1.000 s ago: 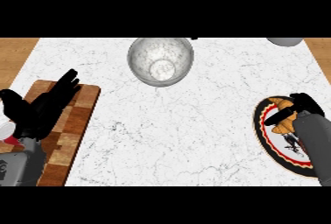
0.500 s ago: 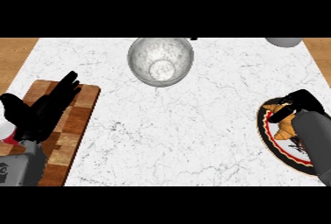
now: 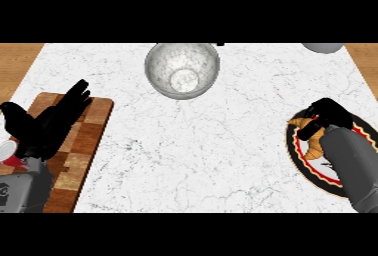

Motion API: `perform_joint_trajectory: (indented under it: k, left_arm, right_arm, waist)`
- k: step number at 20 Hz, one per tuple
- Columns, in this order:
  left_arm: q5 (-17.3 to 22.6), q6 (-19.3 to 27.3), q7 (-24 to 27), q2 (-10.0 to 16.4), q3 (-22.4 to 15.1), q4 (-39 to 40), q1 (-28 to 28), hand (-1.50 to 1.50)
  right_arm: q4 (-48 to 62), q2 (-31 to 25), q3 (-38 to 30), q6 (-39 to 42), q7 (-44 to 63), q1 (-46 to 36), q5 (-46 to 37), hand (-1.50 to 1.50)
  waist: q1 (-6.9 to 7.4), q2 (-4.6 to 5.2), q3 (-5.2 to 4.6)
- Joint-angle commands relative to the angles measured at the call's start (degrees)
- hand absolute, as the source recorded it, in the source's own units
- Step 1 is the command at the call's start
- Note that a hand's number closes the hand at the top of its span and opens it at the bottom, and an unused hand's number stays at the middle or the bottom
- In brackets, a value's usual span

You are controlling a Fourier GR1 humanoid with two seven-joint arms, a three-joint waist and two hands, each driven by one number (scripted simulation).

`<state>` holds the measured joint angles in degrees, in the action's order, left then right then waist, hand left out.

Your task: Pick the croissant from the plate and place it in the bowl

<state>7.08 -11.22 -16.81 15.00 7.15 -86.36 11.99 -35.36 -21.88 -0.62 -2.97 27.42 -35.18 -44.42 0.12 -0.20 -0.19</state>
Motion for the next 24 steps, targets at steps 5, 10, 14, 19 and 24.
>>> perform_joint_trajectory:
  k: [5,10,14,19,24]
  left_arm:
    - [0.63,-1.2,1.41,0.88,1.43,2.32,0.16,0.0]
    - [-0.19,0.45,-0.37,-0.81,0.3,-0.1,-0.9,0.0]
    - [1.08,0.22,-3.03,0.74,1.7,-4.35,-1.75,0.0]
    - [0.57,-0.91,0.88,1.61,3.42,4.78,1.38,0.0]
    - [-0.89,0.59,-0.57,-0.93,0.47,1.5,2.0,0.0]
  right_arm:
    - [-14.34,5.08,12.29,6.67,-11.57,5.87,-4.18,1.5]
    - [-36.0,2.27,13.6,14.16,-6.87,10.73,-2.04,1.5]
    - [-54.15,0.96,15.12,19.45,0.6,17.05,-1.81,1.5]
    - [-71.84,-0.15,14.66,30.34,10.77,15.18,0.14,1.5]
    - [-79.73,3.09,12.54,42.53,23.13,4.19,3.55,1.5]
  waist:
    - [-1.23,-0.2,0.1]
    - [-1.33,-0.34,0.12]
    - [-1.31,-0.51,0.13]
    - [-1.74,-0.19,0.07]
    - [-0.52,-0.11,0.09]
